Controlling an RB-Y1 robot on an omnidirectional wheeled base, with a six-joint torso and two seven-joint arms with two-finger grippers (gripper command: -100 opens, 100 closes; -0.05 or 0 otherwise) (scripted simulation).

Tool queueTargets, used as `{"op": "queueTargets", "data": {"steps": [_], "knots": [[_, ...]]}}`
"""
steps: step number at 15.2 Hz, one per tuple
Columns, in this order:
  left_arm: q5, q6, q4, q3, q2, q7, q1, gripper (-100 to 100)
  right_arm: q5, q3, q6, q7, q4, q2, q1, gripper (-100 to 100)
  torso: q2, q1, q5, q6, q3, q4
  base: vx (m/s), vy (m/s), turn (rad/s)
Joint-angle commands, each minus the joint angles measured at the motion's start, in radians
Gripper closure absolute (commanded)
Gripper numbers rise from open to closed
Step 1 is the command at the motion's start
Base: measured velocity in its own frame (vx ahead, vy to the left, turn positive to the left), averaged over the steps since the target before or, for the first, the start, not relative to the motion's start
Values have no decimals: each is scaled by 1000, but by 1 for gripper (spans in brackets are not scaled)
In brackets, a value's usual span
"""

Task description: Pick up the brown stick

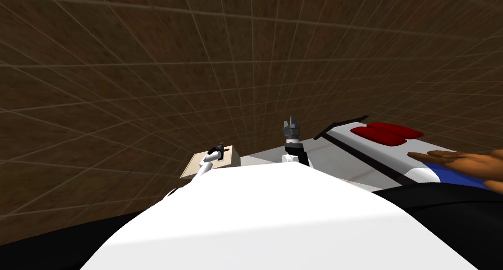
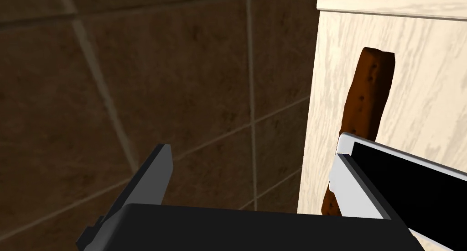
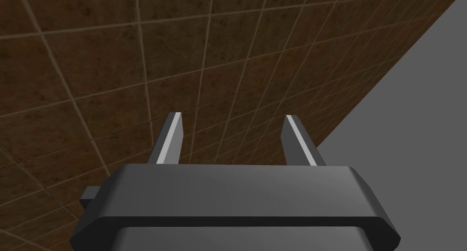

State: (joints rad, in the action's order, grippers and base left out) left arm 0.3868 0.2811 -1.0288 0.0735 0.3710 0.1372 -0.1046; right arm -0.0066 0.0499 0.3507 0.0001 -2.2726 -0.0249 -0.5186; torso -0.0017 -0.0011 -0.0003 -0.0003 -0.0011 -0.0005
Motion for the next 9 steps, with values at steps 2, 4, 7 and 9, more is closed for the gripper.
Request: {"op": "queueTargets", "data": {"steps": [2, 4, 7, 9], "knots": [[14, 39, 70, 8, 7, 11, -33, -100, 0, 0, 0, 0, 0, 0, 0, 0, 0, 0, 0, 1, 0, 0, 28, -3, -83], [29, 74, 121, 14, 16, 19, -58, -100, 0, 0, 0, 0, 0, 0, 0, 0, 0, 0, 0, 0, 0, 0, 28, -5, -66], [44, 107, 175, 19, 25, 28, -82, -100, 0, 0, 0, 0, 0, 0, 0, 0, 0, 0, 0, 0, 0, 0, 35, -2, -69], [44, 107, 197, 19, 25, 28, -82, -100, 0, 0, 0, 0, 0, 0, 0, 0, -1, 0, 0, 0, 0, 0, 36, 1, -62]]}}
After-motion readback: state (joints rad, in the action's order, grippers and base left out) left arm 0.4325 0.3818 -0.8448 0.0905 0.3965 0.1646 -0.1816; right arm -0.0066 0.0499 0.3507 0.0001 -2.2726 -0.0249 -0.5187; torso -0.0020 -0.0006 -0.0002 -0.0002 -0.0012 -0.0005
